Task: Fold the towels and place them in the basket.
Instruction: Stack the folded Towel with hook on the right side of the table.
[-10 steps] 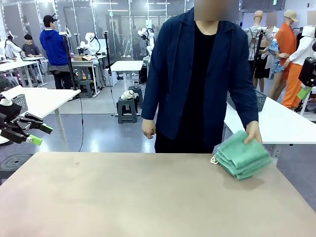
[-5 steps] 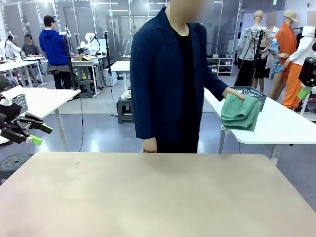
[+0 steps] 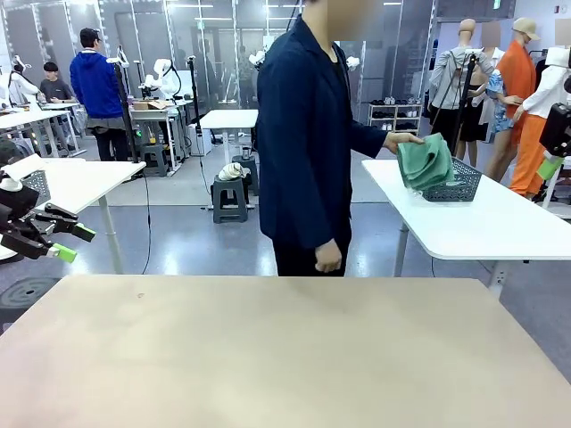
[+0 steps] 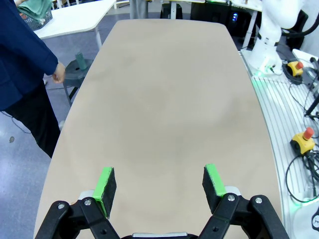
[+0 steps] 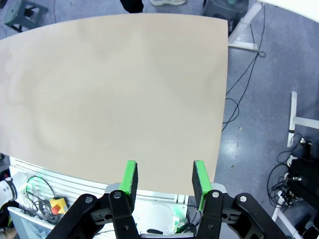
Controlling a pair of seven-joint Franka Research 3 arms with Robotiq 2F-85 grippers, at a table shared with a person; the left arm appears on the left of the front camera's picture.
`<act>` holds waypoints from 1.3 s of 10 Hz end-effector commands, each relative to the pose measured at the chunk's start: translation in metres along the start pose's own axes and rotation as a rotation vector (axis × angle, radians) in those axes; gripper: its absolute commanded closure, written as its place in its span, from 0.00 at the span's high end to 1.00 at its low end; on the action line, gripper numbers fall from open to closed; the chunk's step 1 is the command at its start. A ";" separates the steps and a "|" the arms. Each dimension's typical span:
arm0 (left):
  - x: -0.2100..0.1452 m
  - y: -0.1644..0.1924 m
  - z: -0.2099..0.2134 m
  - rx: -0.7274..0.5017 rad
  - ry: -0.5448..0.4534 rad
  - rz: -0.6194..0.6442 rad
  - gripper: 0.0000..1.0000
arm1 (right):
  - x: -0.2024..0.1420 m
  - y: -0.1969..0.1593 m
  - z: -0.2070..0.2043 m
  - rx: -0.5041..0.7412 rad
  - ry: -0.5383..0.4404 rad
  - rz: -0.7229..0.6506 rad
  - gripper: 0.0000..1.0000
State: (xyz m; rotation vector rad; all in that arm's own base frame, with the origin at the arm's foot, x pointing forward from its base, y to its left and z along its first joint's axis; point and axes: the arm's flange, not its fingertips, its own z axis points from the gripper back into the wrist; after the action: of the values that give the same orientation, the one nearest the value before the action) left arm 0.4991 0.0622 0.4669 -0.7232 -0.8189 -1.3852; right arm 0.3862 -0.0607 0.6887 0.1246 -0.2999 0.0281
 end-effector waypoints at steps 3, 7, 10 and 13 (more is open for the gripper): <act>0.002 -0.002 0.000 0.003 -0.005 -0.003 0.89 | 0.002 -0.001 0.000 -0.004 0.001 -0.006 0.56; 0.002 -0.002 0.000 0.003 -0.005 -0.003 0.89 | 0.002 -0.001 0.000 -0.004 0.001 -0.006 0.56; 0.002 -0.002 0.000 0.003 -0.005 -0.003 0.89 | 0.002 -0.001 0.000 -0.004 0.001 -0.006 0.56; 0.002 -0.002 0.000 0.003 -0.005 -0.003 0.89 | 0.002 -0.001 0.000 -0.004 0.001 -0.006 0.56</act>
State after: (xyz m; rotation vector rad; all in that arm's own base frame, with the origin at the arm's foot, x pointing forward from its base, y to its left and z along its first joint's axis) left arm 0.4991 0.0622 0.4669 -0.7232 -0.8189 -1.3852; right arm 0.3862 -0.0608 0.6887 0.1246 -0.2999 0.0281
